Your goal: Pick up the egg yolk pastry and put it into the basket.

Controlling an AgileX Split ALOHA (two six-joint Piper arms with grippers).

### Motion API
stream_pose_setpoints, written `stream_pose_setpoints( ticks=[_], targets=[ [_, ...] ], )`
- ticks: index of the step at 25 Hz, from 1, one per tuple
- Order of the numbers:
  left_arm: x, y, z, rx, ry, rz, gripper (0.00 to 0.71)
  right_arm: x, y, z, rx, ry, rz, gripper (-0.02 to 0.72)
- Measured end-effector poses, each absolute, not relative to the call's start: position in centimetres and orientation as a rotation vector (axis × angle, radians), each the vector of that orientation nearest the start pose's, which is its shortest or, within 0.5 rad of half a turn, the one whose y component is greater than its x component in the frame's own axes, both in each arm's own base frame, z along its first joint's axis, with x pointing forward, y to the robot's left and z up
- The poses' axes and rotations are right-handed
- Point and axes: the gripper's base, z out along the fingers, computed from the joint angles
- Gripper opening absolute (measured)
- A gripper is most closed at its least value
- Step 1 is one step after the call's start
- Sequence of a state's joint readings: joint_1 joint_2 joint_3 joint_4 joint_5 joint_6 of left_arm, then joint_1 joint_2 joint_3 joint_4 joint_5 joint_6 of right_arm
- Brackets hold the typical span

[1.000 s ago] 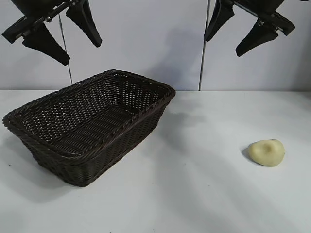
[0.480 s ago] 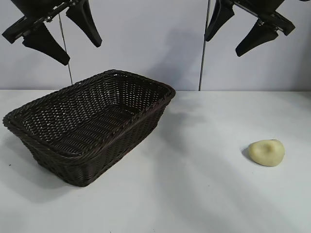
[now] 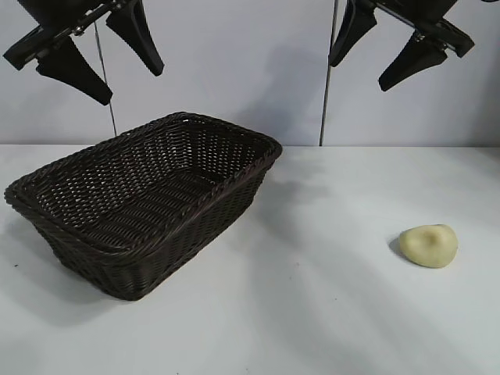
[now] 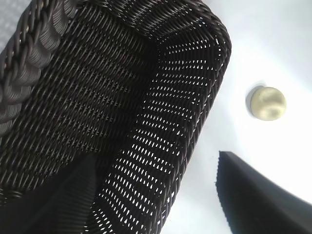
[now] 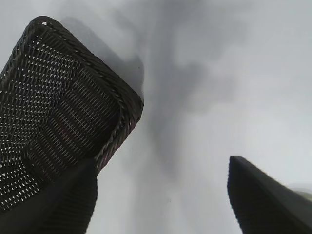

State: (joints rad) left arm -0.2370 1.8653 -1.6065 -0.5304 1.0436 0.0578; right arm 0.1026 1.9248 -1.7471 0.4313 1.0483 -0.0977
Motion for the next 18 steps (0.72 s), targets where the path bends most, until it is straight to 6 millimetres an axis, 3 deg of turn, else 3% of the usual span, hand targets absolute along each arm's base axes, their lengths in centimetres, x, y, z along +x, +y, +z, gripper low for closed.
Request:
stream_pose_setpoints(
  ticks=[7, 13, 18],
  targets=[
    [37.8, -13.3, 28.7, 0.147, 2.785, -0.763, 0.508, 41.9, 7.6, 29.8, -0.087, 2.659, 0.569, 0.539],
    [35.8, -12.8, 29.6, 0.154, 2.887, -0.717, 0.508, 41.9, 7.6, 29.8, -0.087, 2.659, 0.569, 0.539],
    [33.9, -11.5, 30.0, 0.043, 2.92, -0.598, 0.508, 41.9, 7.6, 29.8, -0.087, 2.659, 0.569, 0.539]
  ],
)
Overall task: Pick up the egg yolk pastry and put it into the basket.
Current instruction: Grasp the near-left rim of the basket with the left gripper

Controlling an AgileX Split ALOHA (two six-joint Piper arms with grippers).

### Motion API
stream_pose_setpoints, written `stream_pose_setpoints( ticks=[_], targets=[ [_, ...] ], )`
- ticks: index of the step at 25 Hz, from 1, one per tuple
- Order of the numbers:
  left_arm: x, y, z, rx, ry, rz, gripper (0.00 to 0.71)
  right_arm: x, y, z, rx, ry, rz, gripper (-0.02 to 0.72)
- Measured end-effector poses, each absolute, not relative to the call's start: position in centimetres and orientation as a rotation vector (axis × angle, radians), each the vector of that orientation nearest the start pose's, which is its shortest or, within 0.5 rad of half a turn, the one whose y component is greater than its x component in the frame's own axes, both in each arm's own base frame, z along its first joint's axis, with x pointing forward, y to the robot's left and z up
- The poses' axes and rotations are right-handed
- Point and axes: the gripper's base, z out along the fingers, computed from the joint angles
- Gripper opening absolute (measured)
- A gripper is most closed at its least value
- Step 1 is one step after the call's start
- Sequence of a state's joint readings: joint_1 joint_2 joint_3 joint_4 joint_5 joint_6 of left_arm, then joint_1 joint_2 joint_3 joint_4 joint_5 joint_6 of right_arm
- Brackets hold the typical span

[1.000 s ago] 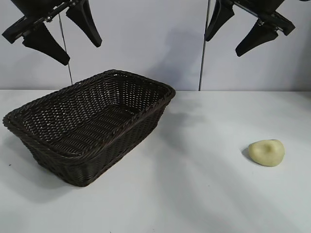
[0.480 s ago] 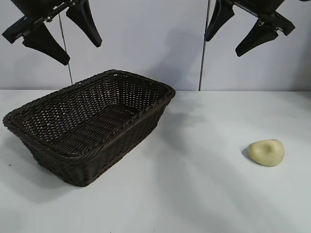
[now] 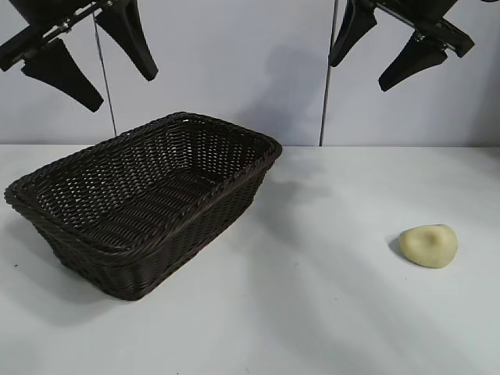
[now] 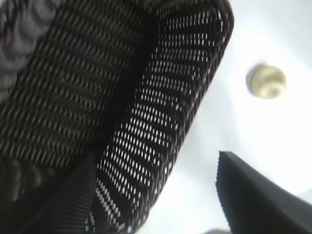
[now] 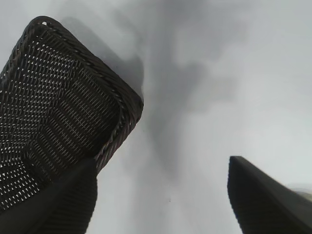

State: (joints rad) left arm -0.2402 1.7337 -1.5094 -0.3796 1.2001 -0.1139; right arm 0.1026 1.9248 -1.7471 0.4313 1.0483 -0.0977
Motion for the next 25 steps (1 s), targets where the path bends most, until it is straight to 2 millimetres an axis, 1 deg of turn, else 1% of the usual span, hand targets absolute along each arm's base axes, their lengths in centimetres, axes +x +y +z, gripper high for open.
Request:
stream_pose_setpoints(
  ticks=[2, 6, 8, 10, 15, 19, 22, 25],
  targets=[
    [32.8, -11.1, 29.9, 0.012, 2.929, -0.577, 0.508, 41.9, 7.6, 29.8, -0.087, 2.659, 0.569, 0.539],
    [30.4, -10.4, 28.1, -0.084, 2.95, -0.562, 0.508, 41.9, 7.6, 29.8, -0.087, 2.659, 0.569, 0.539],
    [29.5, -10.1, 27.0, -0.179, 2.947, -0.558, 0.508, 41.9, 7.6, 29.8, -0.087, 2.659, 0.569, 0.539],
    [29.0, -9.9, 26.0, -0.287, 2.921, -0.557, 0.508, 41.9, 7.6, 29.8, -0.087, 2.659, 0.569, 0.539],
    [28.7, -9.5, 23.6, -0.632, 2.849, -0.567, 0.508, 41.9, 7.6, 29.8, -0.087, 2.66, 0.569, 0.539],
    [28.5, -9.2, 22.3, -0.903, 2.758, -0.588, 0.508, 41.9, 7.6, 29.8, -0.088, 2.662, 0.569, 0.539],
    [28.6, -8.9, 21.8, -1.027, 2.697, -0.582, 0.508, 41.9, 7.6, 29.8, -0.088, 2.663, 0.569, 0.539],
    [28.7, -8.6, 21.7, -1.051, 2.672, -0.542, 0.508, 41.8, 7.6, 29.8, -0.089, 2.664, 0.569, 0.539]
  ],
)
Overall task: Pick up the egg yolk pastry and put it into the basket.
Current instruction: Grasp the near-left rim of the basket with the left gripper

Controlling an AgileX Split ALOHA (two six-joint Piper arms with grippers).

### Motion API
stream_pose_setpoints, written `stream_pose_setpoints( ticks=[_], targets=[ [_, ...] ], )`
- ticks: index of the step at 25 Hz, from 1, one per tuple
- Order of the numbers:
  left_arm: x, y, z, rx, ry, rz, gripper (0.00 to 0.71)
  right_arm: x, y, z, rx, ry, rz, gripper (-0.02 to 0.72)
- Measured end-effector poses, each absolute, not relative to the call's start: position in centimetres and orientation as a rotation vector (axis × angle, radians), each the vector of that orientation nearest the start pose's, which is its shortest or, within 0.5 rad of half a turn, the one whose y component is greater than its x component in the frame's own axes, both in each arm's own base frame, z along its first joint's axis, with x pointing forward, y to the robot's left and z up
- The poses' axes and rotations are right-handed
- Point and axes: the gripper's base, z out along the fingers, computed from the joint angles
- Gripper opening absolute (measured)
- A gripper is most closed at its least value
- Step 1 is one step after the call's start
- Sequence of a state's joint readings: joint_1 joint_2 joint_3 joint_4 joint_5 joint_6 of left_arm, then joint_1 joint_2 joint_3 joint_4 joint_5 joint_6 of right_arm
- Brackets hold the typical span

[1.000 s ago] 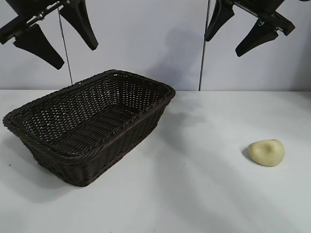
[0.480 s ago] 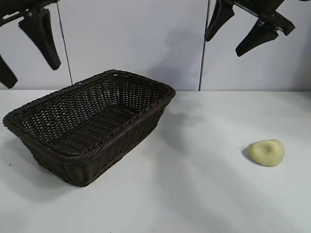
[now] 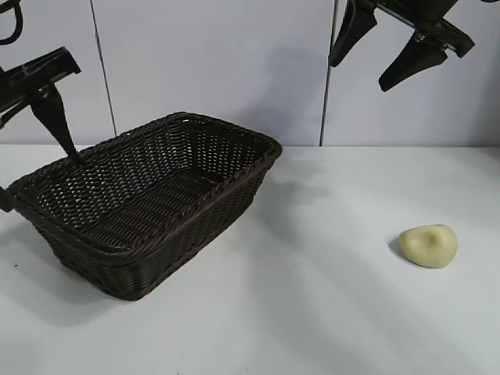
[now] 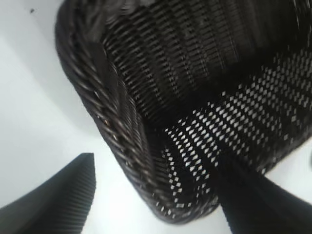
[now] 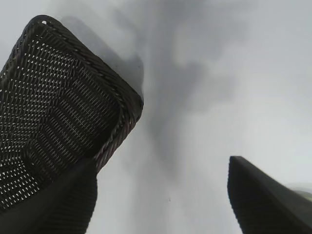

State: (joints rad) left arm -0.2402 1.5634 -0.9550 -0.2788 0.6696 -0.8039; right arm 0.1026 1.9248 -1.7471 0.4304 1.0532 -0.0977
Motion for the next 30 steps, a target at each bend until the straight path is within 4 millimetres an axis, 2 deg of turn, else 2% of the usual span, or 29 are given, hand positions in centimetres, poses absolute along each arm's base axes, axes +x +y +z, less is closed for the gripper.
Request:
stream_pose_setpoints(
  ticks=[7, 15, 19, 22, 26, 27, 30],
  targets=[
    [29.4, -8.6, 20.1, -1.072, 2.698, -0.484, 0.508, 41.8, 7.6, 29.8, -0.09, 2.667, 0.568, 0.539],
    [30.6, -8.8, 16.2, -1.121, 2.749, -0.416, 0.508, 41.8, 7.6, 29.8, -0.094, 2.669, 0.556, 0.539],
    [30.8, -8.8, 15.7, -1.125, 2.749, -0.41, 0.495, 41.8, 7.4, 29.7, -0.102, 2.672, 0.533, 0.539],
    [30.9, -8.8, 15.6, -1.124, 2.74, -0.415, 0.379, 41.8, 7.4, 29.7, -0.105, 2.674, 0.525, 0.539],
    [31.0, -8.8, 15.5, -1.135, 2.734, -0.42, 0.129, 41.8, 7.4, 29.7, -0.105, 2.674, 0.525, 0.539],
    [31.0, -8.9, 15.5, -1.148, 2.723, -0.428, 0.104, 41.8, 7.4, 29.7, -0.105, 2.674, 0.525, 0.539],
    [31.0, -8.9, 15.5, -1.148, 2.721, -0.432, 0.104, 41.8, 7.4, 29.7, -0.105, 2.674, 0.525, 0.539]
  ],
)
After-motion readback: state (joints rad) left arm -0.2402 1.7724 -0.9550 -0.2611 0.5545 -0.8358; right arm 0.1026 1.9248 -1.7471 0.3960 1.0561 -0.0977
